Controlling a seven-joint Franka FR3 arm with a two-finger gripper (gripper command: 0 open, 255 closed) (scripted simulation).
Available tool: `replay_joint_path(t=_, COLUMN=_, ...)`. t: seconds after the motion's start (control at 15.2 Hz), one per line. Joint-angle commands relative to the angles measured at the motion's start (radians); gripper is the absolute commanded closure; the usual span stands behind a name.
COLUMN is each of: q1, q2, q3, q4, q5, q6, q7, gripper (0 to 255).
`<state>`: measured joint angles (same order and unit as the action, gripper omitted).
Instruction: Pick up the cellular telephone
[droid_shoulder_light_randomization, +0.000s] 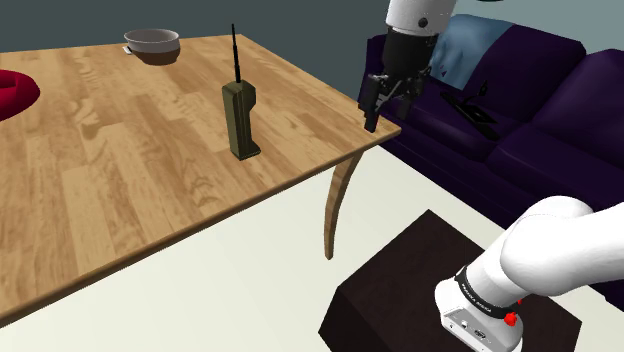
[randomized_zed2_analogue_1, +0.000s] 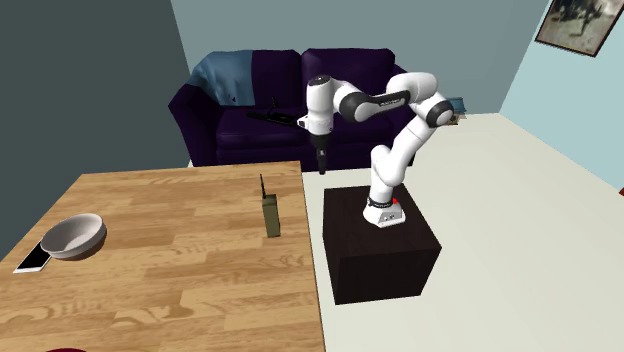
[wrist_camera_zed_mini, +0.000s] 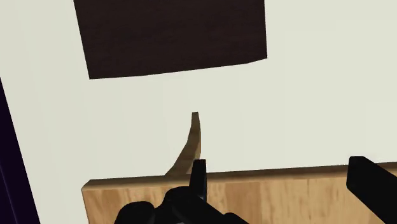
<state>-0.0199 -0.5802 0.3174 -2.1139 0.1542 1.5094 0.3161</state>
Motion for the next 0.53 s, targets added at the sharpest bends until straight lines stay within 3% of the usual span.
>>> replay_joint_path(t=0.0, q1=-0.006, q2=0.053, q3=0.045, q4=0.043, q5=0.016, q6=0.027, q7=0.076, gripper=0)
replay_joint_path(t=0.46, q1=-0.036, q2=0.275, q3=0.187, q4=0.274, q5=-0.005, q6=0.067, q7=0.329, gripper=0)
